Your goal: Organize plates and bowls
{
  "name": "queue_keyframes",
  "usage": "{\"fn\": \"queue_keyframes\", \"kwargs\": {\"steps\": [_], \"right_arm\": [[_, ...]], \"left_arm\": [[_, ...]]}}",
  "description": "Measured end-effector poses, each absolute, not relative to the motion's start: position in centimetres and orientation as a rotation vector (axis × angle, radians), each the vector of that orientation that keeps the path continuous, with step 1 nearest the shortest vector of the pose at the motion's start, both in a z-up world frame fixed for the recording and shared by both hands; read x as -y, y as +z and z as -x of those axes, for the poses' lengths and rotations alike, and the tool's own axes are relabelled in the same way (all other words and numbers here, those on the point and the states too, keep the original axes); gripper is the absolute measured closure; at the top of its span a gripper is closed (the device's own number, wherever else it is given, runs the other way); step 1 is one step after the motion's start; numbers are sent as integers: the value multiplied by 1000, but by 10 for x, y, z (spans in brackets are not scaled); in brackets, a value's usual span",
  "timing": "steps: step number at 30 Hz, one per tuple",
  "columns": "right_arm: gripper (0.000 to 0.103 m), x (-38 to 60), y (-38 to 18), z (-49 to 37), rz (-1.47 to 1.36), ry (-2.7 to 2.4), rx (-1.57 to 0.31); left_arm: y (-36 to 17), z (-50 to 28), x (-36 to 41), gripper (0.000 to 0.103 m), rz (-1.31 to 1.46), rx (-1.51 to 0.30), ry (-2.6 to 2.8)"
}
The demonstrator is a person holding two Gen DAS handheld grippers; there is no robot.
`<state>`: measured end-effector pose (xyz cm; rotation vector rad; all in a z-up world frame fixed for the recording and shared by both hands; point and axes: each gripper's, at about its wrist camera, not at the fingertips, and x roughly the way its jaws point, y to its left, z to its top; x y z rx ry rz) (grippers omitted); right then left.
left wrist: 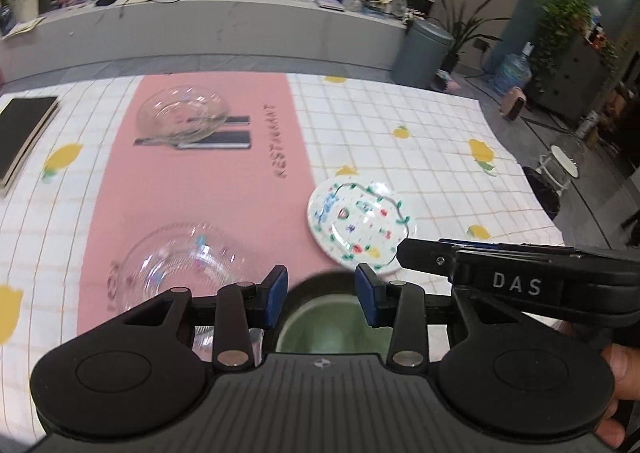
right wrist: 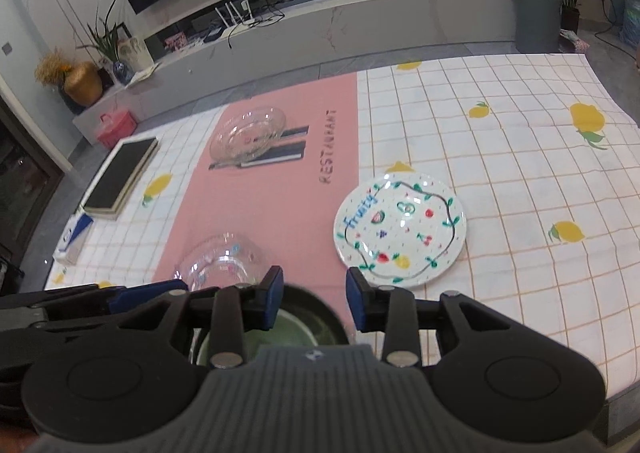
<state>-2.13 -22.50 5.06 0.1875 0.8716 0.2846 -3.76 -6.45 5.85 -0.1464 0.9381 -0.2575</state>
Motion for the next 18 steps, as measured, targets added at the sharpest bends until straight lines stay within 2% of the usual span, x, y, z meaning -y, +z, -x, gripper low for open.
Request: {"fn": "queue_keyframes", "kwargs": {"steps": [3,7,12,18], "right_arm": [[67,230,54,4,-190,283,-869],[66,246,52,-27,-238,265,-904],[63,270,40,-65,-314,239,-955],[63,300,14,-100,-432,188,-1002]], "left_arm": [[60,18,68,56,128,-942,-280],[51,-15,74,49,102,-951,-372],[32,-58,75,49,77,-1007,-406],[3,-98,71,49,180,-1074,-455]]}}
